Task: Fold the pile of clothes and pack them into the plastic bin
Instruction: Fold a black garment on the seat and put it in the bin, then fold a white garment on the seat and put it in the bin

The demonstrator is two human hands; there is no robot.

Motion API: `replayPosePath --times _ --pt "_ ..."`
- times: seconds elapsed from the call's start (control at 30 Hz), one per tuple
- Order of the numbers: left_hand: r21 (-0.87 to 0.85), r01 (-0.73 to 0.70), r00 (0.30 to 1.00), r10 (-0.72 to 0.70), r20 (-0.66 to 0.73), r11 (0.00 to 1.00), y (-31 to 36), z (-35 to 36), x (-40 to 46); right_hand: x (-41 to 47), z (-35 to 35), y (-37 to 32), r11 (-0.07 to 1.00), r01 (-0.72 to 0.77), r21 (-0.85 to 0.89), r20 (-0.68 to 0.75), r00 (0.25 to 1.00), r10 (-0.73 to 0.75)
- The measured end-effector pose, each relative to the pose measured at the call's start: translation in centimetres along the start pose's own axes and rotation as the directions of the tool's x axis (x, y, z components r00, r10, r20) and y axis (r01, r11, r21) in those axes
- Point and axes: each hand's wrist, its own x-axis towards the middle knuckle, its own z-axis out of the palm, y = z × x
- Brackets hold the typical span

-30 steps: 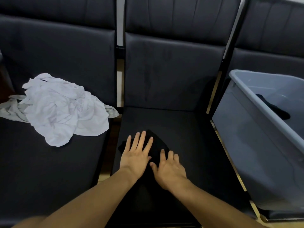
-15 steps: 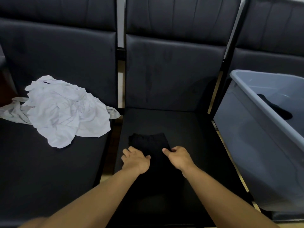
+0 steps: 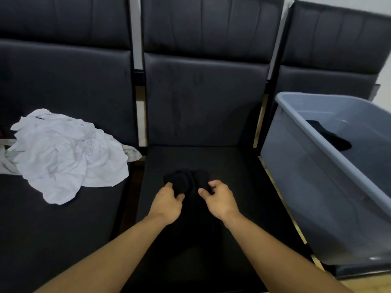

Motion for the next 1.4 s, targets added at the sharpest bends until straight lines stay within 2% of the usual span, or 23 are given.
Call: replayPosePath --times 0.1,0.23,0.47,0.63,0.77,0.87,1.03,1.13,1.2,1.27,1.4 --pt "-0.148 -0.098 0.994 0.090 -0.062 0.984 3.3 -1.1 -0.9 -0.5 -3.4 -1.8 0.993 0.095 0.063 -0.085 0.992 -0.089" --pt "-0.363 -0.174 0.985 0.153 -0.086 0.915 9.8 -1.7 -2.1 -1.4 -9.2 -4.4 0.979 0.175 0.100 -0.233 0.961 -0.148" --pt "-0.457 -0.338 0.940 0.320 -0.120 0.823 24.7 0.9 -5.1 -2.9 -23.8 -5.5 0.950 0.292 0.109 -0.469 0.858 -0.211" --pt "-0.405 -0.385 0.911 0.411 -0.024 0.829 34.9 5.2 -7.6 -4.7 -34.4 -2.5 0.960 0.275 0.046 -0.611 0.768 -0.191" --pt "-0.233 -0.387 0.902 0.419 0.106 0.892 40.0 10.3 -8.1 -5.6 -40.0 1.4 0.981 0.191 0.020 -0.649 0.749 -0.133" --pt "-0.131 -0.357 0.904 0.377 0.200 0.925 40.9 13.7 -8.3 -5.8 -41.6 4.1 0.996 0.083 0.009 -0.628 0.776 -0.059" --pt "0.108 -0.350 0.915 0.315 0.254 0.930 41.0 16.5 -8.7 -5.2 -41.7 7.3 1.000 -0.013 -0.014 -0.568 0.823 0.003" --pt "0.314 -0.358 0.917 0.267 0.297 0.879 40.9 17.0 -9.2 -4.0 -41.2 9.0 0.987 -0.110 -0.119 -0.470 0.882 0.042" --pt "0.415 -0.388 0.918 0.305 0.254 0.823 40.7 16.7 -9.6 -3.8 -40.9 9.6 0.969 -0.161 -0.189 -0.425 0.903 0.067" --pt "0.389 -0.408 0.913 0.365 0.183 0.826 40.4 16.2 -9.5 -3.8 -40.8 9.9 0.971 -0.150 -0.184 -0.436 0.898 0.056" --pt "0.141 -0.452 0.891 0.454 0.023 0.881 38.8 14.6 -9.1 -4.9 -40.2 8.3 0.989 -0.064 -0.130 -0.479 0.878 -0.007"
